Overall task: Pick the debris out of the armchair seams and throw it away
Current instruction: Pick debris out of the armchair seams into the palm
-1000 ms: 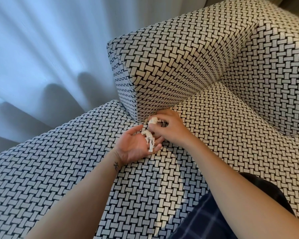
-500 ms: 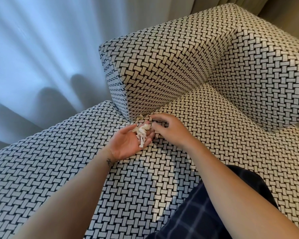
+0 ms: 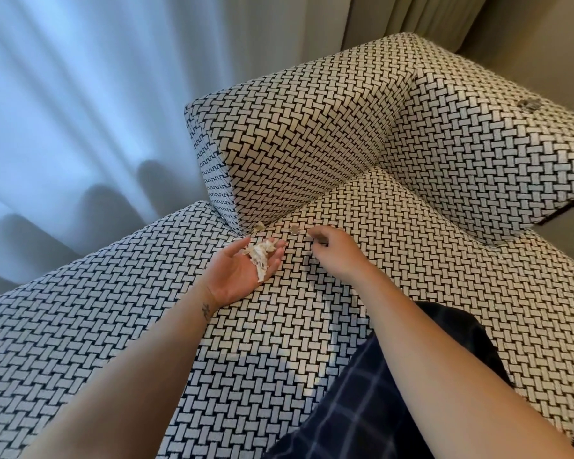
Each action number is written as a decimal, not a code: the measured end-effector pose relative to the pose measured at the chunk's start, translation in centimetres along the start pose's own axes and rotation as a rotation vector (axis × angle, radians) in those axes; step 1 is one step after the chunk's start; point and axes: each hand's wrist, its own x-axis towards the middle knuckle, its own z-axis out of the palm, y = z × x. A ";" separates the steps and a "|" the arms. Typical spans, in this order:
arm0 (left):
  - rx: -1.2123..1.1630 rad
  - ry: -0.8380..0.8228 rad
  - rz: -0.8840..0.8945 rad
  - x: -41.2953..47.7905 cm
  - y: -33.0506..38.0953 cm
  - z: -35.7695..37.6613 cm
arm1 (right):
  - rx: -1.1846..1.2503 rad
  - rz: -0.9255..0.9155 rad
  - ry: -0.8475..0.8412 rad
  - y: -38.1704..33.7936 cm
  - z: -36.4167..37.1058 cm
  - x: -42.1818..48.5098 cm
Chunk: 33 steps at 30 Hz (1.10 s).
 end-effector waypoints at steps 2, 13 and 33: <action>-0.037 0.020 0.048 -0.2 -0.6 0.7 | 0.031 -0.018 -0.005 -0.5 0.1 -0.5; -0.083 0.136 0.166 1.6 -2.3 6.6 | 0.103 -0.104 -0.021 -1.8 -0.6 -2.0; -0.114 0.247 0.216 1.6 -4.8 6.3 | 0.062 -0.075 0.018 0.3 -1.6 -2.7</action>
